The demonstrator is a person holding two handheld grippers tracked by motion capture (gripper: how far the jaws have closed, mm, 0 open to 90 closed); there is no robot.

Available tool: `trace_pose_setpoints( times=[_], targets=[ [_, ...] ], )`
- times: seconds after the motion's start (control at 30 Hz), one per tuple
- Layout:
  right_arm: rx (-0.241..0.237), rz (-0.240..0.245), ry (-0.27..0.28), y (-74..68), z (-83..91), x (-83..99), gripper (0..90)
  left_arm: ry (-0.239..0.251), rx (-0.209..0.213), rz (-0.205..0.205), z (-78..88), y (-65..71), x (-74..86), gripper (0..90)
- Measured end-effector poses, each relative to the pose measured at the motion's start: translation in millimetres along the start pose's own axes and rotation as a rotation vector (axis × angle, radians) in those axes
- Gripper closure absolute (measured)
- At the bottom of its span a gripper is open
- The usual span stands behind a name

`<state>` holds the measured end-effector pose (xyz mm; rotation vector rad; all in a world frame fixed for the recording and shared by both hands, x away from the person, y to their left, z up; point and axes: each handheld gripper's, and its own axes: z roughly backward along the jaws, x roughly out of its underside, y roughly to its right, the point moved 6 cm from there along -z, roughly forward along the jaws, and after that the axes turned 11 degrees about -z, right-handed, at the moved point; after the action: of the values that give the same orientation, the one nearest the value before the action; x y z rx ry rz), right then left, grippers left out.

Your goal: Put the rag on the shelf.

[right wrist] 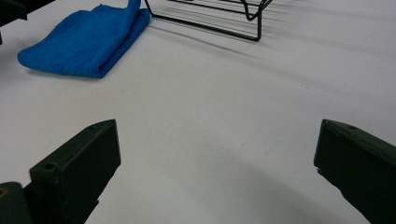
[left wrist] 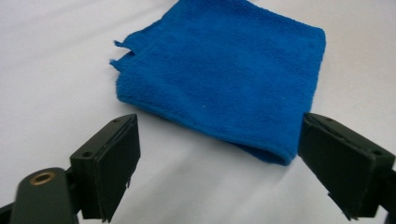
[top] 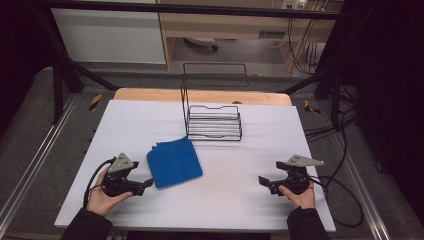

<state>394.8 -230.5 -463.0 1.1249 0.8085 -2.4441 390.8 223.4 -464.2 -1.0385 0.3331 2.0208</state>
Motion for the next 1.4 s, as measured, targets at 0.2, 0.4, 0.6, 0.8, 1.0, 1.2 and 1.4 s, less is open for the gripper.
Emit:
trace_pose_setpoints(
  times=[0.2, 0.4, 0.6, 0.8, 1.0, 1.2, 1.4],
  targets=[
    [-0.002, -0.002, -0.003, -0.4, -0.7, 0.3, 1.1, -0.022, 0.013, -0.021, -5.1, 9.0, -3.8, 21.6],
    [-0.003, -0.002, -0.004, -0.4, -0.9, 0.3, 1.2, -0.052, 0.041, -0.043, -9.8, 18.2, -6.9, 36.5],
    [-0.004, 0.001, -0.005, -0.2, -1.7, 0.3, 1.3, -0.079, 0.097, -0.063, -17.0, 28.8, -9.5, 46.2],
    [-0.005, -0.002, -0.008, -0.6, -2.0, 0.4, 1.5, -0.117, 0.120, -0.105, -27.6, 37.9, -10.3, 51.5],
    [-0.006, -0.002, -0.009, -0.9, -2.7, 0.5, 1.6, -0.150, 0.116, -0.120, -37.0, 39.3, -8.9, 59.8],
    [-0.008, -0.006, -0.010, -1.0, -2.7, 0.4, 1.7, -0.167, 0.087, -0.124, -39.4, 36.4, -9.7, 74.2],
    [-0.010, -0.007, -0.011, -1.2, -2.9, 0.5, 1.8, -0.182, 0.094, -0.121, -40.6, 32.8, -11.5, 83.7]
  ],
)
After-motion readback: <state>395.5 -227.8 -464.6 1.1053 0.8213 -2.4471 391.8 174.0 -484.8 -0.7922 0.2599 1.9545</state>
